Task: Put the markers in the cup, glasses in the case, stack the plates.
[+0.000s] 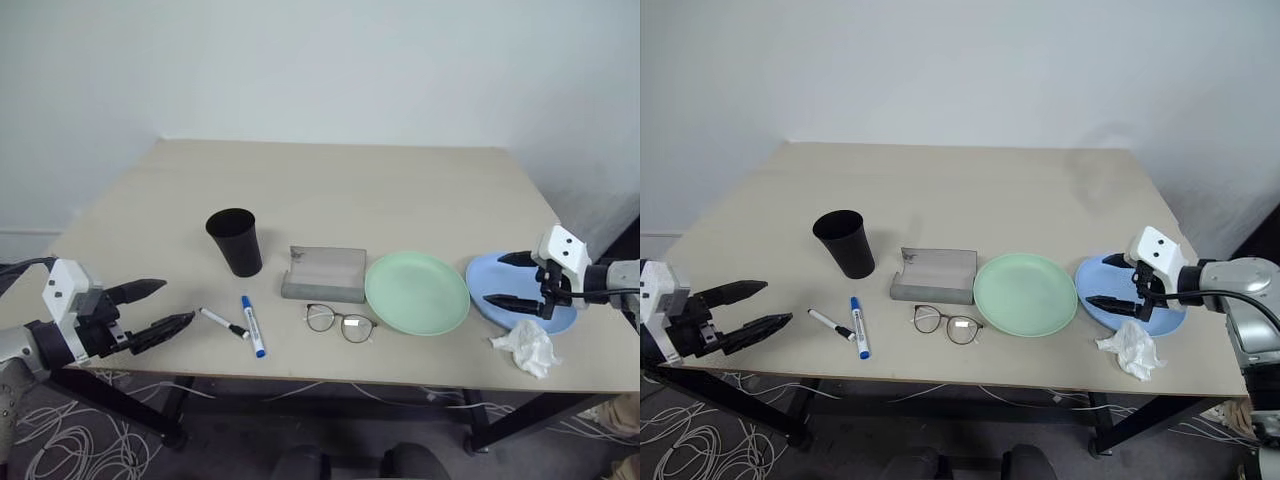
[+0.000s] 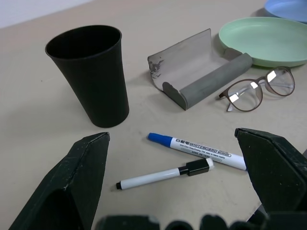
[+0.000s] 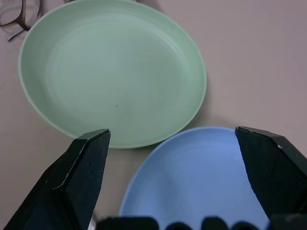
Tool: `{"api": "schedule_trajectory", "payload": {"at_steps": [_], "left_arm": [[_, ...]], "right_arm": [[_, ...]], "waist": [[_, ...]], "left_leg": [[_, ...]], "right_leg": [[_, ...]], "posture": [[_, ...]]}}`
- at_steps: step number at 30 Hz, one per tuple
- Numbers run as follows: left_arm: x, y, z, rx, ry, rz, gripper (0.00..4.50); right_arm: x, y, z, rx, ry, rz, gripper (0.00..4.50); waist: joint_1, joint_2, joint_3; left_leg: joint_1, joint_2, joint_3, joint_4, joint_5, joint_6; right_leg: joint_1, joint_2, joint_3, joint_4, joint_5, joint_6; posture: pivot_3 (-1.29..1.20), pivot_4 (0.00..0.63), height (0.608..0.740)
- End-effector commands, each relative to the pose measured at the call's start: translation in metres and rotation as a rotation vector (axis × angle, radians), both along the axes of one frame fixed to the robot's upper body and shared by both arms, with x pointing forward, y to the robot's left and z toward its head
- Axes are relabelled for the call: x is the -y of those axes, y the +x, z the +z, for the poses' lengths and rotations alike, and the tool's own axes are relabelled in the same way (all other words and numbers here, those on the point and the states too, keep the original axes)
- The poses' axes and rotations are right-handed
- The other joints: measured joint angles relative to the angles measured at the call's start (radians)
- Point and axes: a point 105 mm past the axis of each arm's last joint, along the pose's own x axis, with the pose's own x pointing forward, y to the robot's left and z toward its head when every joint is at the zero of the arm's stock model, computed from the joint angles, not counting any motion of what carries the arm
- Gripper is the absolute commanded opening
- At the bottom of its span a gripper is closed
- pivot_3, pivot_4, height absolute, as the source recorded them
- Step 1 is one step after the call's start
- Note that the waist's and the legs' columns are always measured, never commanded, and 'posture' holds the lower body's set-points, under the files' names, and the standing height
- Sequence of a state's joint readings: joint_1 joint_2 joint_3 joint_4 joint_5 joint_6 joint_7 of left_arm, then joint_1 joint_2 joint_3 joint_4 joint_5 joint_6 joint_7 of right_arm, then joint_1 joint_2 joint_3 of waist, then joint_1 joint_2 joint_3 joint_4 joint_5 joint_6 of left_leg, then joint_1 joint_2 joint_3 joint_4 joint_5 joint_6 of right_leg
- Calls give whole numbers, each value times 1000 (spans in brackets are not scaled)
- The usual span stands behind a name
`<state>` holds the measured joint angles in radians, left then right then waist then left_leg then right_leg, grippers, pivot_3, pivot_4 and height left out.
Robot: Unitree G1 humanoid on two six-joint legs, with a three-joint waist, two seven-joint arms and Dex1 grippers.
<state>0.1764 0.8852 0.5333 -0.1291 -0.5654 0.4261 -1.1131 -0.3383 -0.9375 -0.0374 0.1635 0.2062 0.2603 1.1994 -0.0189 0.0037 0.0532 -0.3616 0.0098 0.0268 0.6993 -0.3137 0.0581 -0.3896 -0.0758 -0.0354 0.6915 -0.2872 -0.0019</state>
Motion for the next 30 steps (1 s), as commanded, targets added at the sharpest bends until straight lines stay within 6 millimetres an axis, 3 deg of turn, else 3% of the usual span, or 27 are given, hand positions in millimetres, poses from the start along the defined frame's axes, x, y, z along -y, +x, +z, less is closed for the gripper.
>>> {"api": "schedule_trajectory", "payload": {"at_steps": [1, 12, 19, 22, 30], "left_arm": [[7, 3, 5, 27, 8, -19, 4453], [7, 15, 8, 31, 18, -51, 4453], [6, 28, 11, 64, 23, -52, 4453], [10, 28, 11, 66, 20, -63, 4453], [8, 29, 9, 72, 15, -53, 4453]], "right_arm": [[1, 1, 21, 82, 1, -1, 4500], [13, -4, 22, 84, -15, -67, 4500], [30, 10, 24, 103, -28, -180, 4500], [43, 19, 18, 95, -24, -268, 4500], [53, 29, 7, 88, -19, -341, 4500]], "waist": [[0, 0, 0], [2, 0, 0], [0, 0, 0], [0, 0, 0], [0, 1, 0]], "left_leg": [[0, 0, 0, 0, 0, 0], [-1, 0, 0, 0, 0, 0], [-1, 0, 1, 0, 0, 0], [-1, 0, 1, -1, 0, 0], [-2, 0, 1, -3, 0, 0]], "right_leg": [[0, 0, 0, 0, 0, 0], [-1, 0, 0, 0, 0, 0], [-1, -1, 0, -1, 0, 0], [-1, -1, 0, -1, 0, 0], [-3, -1, 0, -2, 0, 0]], "posture": [[0, 0, 737], [0, 0, 737], [0, 0, 737], [0, 0, 737], [0, 0, 737]]}}
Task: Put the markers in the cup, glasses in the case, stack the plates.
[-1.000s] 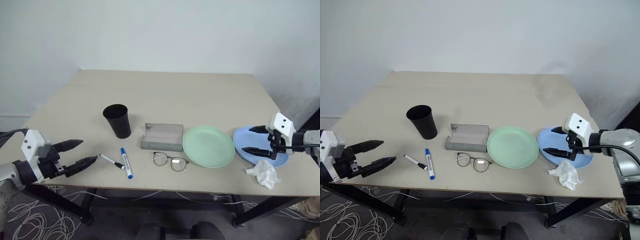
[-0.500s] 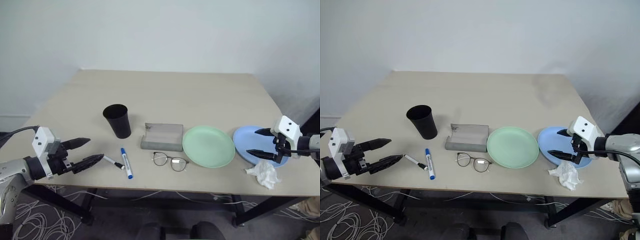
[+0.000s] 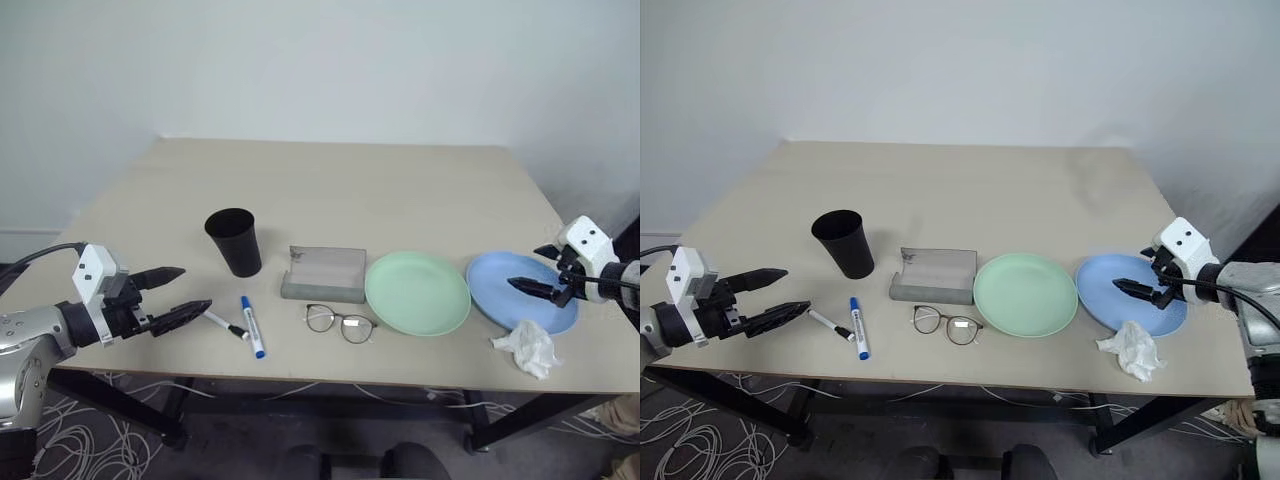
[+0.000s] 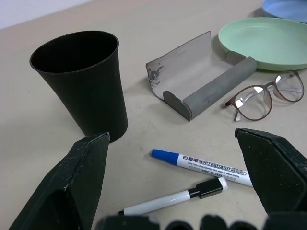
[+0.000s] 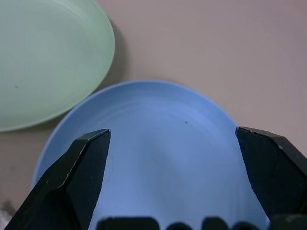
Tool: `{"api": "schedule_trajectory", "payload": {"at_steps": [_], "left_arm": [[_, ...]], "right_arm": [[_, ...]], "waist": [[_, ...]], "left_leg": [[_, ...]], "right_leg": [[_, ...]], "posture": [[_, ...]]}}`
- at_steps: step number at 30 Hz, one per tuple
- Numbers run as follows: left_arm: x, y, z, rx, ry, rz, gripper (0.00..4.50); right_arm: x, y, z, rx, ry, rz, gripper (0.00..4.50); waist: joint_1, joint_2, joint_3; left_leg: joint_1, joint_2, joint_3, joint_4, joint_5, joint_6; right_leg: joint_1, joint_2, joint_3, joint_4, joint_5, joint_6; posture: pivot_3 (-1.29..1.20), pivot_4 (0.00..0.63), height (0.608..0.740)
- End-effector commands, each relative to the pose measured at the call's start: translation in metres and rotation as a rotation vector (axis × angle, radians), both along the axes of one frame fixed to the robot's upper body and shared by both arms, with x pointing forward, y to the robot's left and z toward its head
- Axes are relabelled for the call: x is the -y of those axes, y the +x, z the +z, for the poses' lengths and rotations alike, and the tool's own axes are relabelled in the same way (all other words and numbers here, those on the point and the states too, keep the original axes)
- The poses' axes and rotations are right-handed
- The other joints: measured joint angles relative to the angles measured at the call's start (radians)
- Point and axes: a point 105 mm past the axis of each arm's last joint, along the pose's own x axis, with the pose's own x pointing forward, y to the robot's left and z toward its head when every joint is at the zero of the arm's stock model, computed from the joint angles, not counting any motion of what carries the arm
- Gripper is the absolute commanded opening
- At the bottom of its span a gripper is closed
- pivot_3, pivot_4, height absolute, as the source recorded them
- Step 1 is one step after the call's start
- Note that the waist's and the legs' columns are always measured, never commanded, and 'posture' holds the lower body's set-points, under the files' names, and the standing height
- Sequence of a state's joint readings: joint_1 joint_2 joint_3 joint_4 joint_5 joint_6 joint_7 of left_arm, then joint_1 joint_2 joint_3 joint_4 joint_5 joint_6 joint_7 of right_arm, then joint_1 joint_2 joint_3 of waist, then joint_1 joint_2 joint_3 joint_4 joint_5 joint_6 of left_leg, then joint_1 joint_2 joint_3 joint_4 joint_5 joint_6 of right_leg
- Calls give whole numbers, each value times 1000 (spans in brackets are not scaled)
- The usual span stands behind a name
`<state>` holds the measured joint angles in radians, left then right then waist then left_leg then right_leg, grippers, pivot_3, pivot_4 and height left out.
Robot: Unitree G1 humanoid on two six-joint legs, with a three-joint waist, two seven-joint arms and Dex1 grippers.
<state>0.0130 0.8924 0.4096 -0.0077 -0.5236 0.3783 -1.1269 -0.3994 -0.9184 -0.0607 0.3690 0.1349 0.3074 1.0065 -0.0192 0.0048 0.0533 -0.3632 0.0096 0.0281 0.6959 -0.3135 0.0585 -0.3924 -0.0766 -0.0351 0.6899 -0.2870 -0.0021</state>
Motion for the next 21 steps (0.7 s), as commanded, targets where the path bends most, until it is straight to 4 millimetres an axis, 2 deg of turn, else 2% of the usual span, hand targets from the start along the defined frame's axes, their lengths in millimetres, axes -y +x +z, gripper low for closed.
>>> {"api": "schedule_trajectory", "payload": {"at_steps": [1, 9, 15, 21], "left_arm": [[0, 3, 10, 53, 12, -4, 4453], [3, 11, 15, 94, 24, -14, 4453], [6, 16, 20, 97, 16, -63, 4453], [19, 14, 27, 96, -22, -147, 4453]], "right_arm": [[5, 6, 18, 65, -16, -9, 4500], [19, 2, 16, 42, -34, -17, 4500], [52, -2, 15, 10, -24, -138, 4500], [68, -2, 7, 1, 7, -244, 4500]], "waist": [[0, 0, 0], [0, 1, 0], [0, 1, 0], [-1, 1, 0]], "left_leg": [[0, 0, 0, 0, 0, 0], [0, 0, 0, 0, 0, 0], [0, 0, 0, 0, 0, 0], [0, 0, 1, 0, 0, 0]], "right_leg": [[0, 0, 0, 0, 0, 0], [0, 0, 0, 0, 0, 0], [0, 0, 0, 0, 0, 0], [0, 0, 0, 0, 0, 0]], "posture": [[0, 0, 737], [0, 0, 737], [0, 0, 737], [0, 0, 737]]}}
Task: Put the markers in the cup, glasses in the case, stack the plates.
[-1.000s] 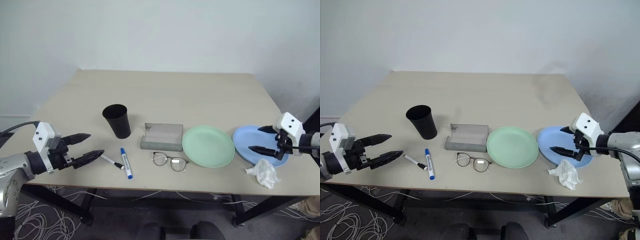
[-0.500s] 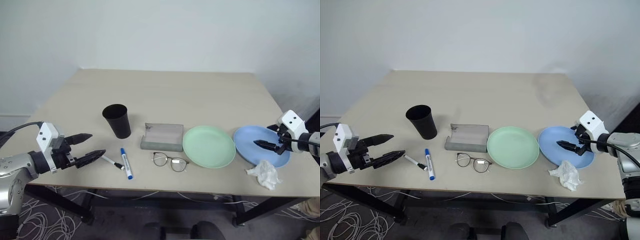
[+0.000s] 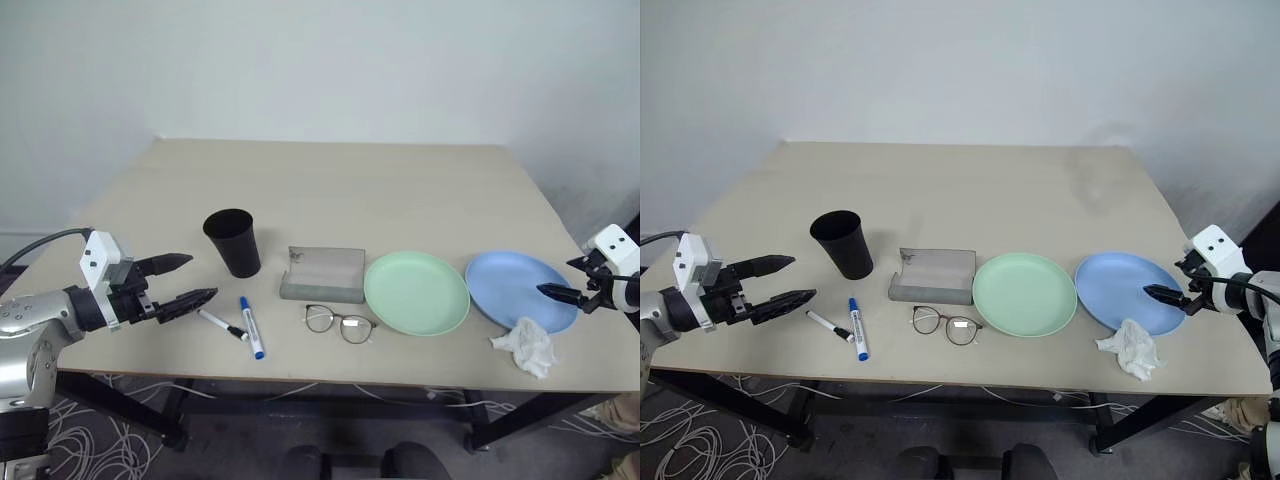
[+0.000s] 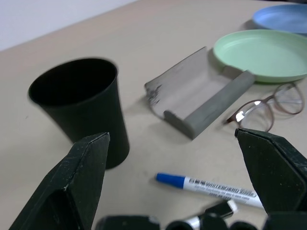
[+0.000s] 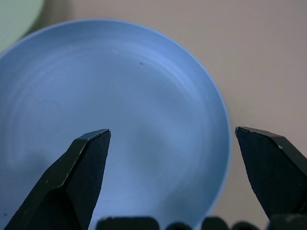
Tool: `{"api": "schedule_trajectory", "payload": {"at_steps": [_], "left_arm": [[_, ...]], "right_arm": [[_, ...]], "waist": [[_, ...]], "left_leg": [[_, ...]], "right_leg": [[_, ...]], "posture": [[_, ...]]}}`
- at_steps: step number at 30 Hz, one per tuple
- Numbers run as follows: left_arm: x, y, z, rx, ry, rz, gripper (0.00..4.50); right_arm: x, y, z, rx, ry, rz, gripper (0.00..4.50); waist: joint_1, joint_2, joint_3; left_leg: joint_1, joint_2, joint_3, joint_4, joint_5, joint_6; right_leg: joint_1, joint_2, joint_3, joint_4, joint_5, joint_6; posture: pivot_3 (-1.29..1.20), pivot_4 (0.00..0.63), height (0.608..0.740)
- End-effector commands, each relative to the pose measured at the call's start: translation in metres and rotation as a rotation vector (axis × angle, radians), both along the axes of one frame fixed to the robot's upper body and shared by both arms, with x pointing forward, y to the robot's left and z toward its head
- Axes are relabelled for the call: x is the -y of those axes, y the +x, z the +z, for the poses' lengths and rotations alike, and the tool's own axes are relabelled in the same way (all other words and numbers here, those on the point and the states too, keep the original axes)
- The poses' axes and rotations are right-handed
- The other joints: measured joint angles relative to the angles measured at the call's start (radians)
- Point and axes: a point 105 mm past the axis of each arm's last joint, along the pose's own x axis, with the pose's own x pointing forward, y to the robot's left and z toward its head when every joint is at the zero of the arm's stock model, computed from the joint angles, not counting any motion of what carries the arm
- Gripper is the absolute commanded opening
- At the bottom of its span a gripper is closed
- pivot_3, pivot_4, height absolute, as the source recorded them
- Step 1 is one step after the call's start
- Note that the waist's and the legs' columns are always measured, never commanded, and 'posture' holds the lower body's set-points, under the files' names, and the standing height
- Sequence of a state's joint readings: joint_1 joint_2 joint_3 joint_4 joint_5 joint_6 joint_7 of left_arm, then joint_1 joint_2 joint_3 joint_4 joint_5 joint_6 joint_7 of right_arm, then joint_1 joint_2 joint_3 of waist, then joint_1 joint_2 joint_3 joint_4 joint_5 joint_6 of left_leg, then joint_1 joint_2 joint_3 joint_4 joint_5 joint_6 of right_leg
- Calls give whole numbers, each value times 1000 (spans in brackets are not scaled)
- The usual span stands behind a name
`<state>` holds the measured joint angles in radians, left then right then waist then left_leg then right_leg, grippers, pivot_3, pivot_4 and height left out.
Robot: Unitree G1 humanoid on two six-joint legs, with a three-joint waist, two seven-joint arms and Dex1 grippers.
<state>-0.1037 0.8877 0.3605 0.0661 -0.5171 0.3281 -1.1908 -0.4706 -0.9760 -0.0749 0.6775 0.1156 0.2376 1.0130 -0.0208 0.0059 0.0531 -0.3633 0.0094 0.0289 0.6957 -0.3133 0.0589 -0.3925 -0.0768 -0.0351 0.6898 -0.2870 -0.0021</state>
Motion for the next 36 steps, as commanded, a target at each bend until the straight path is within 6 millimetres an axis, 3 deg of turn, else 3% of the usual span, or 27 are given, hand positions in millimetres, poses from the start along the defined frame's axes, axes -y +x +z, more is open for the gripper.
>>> {"api": "schedule_trajectory", "payload": {"at_steps": [1, 7, 18, 22, 32, 36], "left_arm": [[15, -4, 17, 17, -42, -101, 4453], [37, -20, 34, -1, -151, -239, 4453], [36, -25, 30, -19, -123, -274, 4453], [36, -24, 29, -17, -120, -270, 4500], [34, -22, 25, -14, -104, -245, 4500], [33, -21, 24, -14, -101, -237, 4500]], "right_arm": [[16, 3, 11, 50, -11, -89, 4500], [32, -5, -16, -53, 104, -294, 4500], [38, -7, -29, -106, 294, -501, 4500], [38, -5, -29, -109, 365, -548, 3690], [31, -1, -30, -133, 518, -631, 166], [28, 4, -23, -127, 600, -671, 32]], "waist": [[0, 0, 0], [1, 0, 0], [-1, 2, 0], [-1, 2, 0], [-2, 2, 0], [-2, 2, 0]], "left_leg": [[0, 0, 0, 0, 0, 0], [0, 0, 0, 0, 0, 0], [1, 0, 3, 0, 1, 2], [1, 0, 7, 0, 2, 4], [3, 0, 16, 0, 4, 9], [2, 1, 17, 0, 4, 10]], "right_leg": [[0, 0, 0, 0, 0, 0], [0, 0, 0, 0, 0, 0], [1, 1, 2, 0, 0, 0], [0, 2, 6, 0, 1, 2], [0, 7, 18, -6, 8, 10], [1, 7, 18, -11, 11, 11]], "posture": [[0, 0, 737], [0, 0, 737], [0, 0, 737], [0, 0, 737], [0, 0, 737], [0, 0, 737]]}}
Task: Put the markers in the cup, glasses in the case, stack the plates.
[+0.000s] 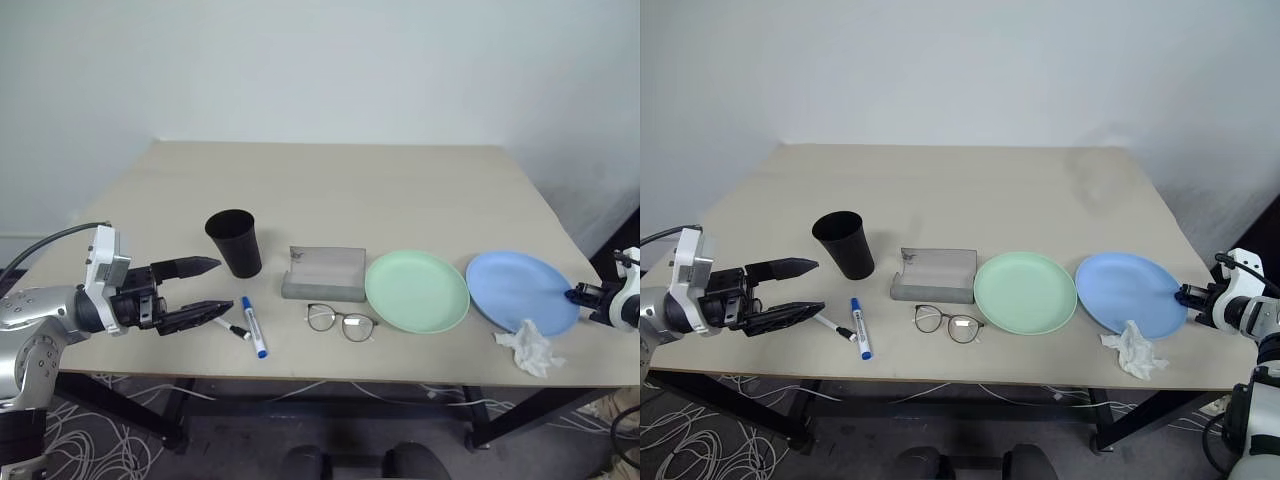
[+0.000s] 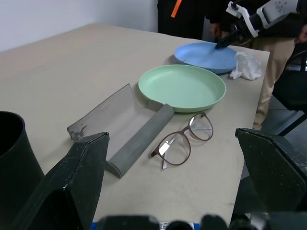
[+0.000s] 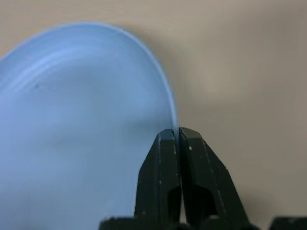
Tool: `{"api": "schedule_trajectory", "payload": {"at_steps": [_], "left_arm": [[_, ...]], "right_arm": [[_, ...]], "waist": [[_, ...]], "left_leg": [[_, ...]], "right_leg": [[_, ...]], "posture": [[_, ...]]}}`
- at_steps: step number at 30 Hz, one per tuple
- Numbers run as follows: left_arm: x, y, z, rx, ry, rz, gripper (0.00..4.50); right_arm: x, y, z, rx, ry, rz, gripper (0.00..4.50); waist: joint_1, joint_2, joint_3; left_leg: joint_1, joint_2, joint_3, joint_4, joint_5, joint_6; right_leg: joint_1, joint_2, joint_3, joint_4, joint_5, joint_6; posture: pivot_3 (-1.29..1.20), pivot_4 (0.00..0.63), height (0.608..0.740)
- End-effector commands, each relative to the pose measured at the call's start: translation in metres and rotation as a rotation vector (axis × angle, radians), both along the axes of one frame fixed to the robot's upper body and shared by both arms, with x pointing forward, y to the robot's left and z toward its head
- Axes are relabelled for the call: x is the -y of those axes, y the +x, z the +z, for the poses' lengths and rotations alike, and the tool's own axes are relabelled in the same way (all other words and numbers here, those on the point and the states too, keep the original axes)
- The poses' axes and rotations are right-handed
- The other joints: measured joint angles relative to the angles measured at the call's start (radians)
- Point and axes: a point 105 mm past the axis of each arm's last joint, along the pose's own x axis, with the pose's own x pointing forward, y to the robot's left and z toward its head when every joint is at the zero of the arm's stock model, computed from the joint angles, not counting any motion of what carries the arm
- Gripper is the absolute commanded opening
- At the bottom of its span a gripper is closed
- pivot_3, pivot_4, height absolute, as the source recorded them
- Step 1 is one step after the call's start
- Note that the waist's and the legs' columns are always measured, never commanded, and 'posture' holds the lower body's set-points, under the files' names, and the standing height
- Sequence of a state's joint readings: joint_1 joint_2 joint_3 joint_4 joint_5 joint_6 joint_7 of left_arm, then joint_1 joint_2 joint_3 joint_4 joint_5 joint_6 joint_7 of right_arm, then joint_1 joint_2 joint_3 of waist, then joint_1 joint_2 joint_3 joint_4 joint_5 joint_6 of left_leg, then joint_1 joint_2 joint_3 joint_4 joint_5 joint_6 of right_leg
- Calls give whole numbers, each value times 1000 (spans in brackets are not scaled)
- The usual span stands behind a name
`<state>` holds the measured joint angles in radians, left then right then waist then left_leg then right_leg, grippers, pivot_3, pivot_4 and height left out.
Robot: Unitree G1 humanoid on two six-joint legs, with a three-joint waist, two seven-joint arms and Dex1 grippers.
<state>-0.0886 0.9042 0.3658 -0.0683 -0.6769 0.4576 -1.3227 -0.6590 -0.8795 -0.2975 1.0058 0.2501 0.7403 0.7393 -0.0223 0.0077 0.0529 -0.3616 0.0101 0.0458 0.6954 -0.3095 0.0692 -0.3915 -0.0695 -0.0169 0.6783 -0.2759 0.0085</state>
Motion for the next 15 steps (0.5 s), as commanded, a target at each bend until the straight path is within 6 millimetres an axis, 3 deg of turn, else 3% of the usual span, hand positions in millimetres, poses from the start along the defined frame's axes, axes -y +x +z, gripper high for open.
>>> {"api": "schedule_trajectory", "payload": {"at_steps": [1, 11, 15], "left_arm": [[-1, 1, 5, 36, 19, 8, 4500], [-2, 5, 2, 42, 30, 29, 4500], [-2, 6, 1, 45, 35, 35, 4500]], "right_arm": [[-1, 8, 15, 52, 76, -53, 32], [-5, 41, 64, 233, 237, -219, 32], [-23, 53, 76, 239, 214, -140, 32]], "waist": [[0, 0, 0], [-13, 0, 0], [-14, 0, 0]], "left_leg": [[0, 0, 0, 0, 0, 0], [-1, 0, 3, -5, 0, 0], [-1, 0, 3, -6, 0, 0]], "right_leg": [[0, 0, 0, -1, 1, 0], [-3, 0, 3, -2, 1, 0], [-4, -1, 3, -3, 1, 0]], "posture": [[0, 0, 737], [0, 0, 737], [0, 0, 737]]}}
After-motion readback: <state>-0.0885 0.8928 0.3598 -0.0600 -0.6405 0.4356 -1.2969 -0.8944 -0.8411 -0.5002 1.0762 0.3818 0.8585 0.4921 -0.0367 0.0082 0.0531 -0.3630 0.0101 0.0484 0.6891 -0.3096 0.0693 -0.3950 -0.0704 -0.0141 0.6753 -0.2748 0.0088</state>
